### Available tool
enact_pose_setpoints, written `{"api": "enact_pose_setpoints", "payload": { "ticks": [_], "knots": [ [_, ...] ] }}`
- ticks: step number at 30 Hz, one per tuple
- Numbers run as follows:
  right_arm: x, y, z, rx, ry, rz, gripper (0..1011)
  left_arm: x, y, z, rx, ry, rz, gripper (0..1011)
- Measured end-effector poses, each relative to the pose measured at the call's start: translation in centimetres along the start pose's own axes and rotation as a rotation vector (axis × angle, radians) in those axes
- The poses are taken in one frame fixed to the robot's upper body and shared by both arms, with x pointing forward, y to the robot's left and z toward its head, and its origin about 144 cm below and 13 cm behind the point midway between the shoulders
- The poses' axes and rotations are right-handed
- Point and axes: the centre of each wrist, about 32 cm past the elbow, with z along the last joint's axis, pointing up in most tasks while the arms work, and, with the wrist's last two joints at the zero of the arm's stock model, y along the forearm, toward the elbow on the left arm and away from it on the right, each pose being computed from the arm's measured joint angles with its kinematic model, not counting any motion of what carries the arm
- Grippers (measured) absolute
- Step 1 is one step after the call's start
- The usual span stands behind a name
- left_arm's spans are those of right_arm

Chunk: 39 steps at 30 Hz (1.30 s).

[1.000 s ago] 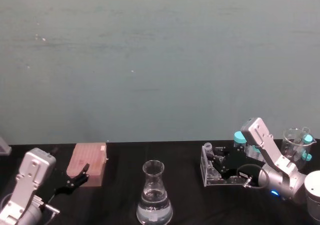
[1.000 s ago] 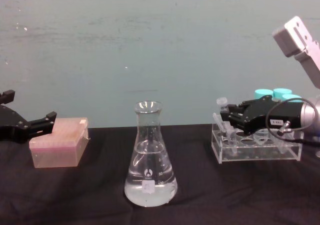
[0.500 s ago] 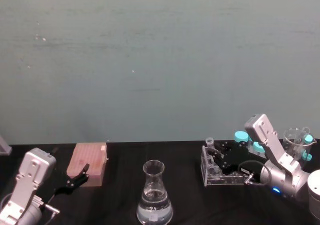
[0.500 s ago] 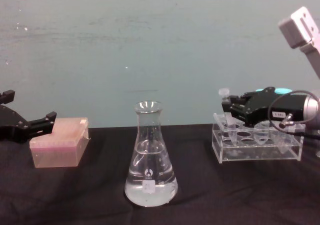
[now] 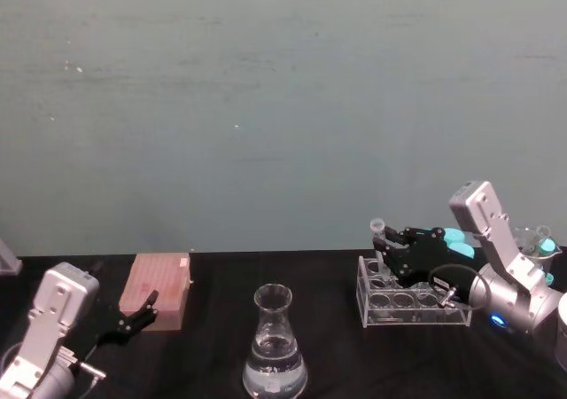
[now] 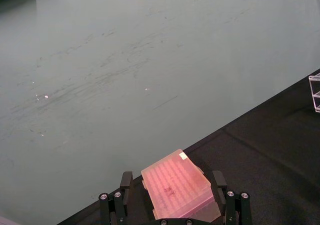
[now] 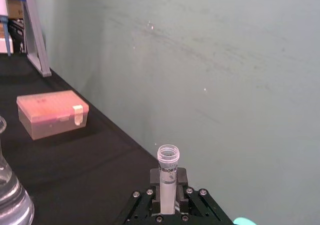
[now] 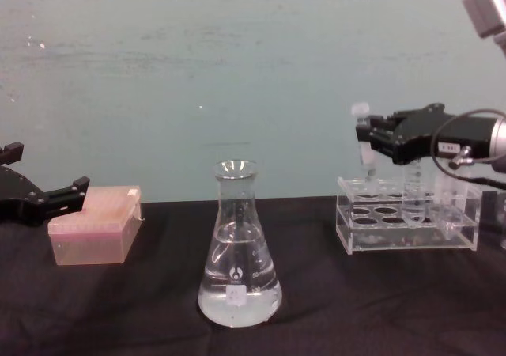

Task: Pour the liquid from the test tube into the beaker using one hand.

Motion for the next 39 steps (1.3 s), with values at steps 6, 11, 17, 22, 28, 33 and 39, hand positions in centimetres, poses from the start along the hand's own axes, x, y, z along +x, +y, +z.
{"api": "enact_pose_setpoints", "payload": {
  "ticks": [6,11,17,22,28,33,39],
  "knots": [
    [0.1,-0.1,0.4,0.015,-0.001,-0.003,190,0.0,0.0,0.0,0.0,0.0,0.0,1000],
    [0.2,-0.1,0.6,0.021,-0.002,-0.002,190,0.0,0.0,0.0,0.0,0.0,0.0,1000],
    [0.2,-0.1,1.1,0.034,-0.032,-0.004,190,0.0,0.0,0.0,0.0,0.0,0.0,1000],
    [0.2,0.0,1.8,0.05,-0.098,-0.01,190,0.0,0.0,0.0,0.0,0.0,0.0,1000],
    [0.0,0.1,2.5,0.066,-0.164,-0.01,190,0.0,0.0,0.0,0.0,0.0,0.0,1000],
    [-0.2,0.1,2.9,0.079,-0.196,-0.001,190,0.0,0.0,0.0,0.0,0.0,0.0,1000],
    [-0.6,0.4,3.5,0.096,-0.229,0.017,190,0.0,0.0,0.0,0.0,0.0,0.0,1000]
  ]
}}
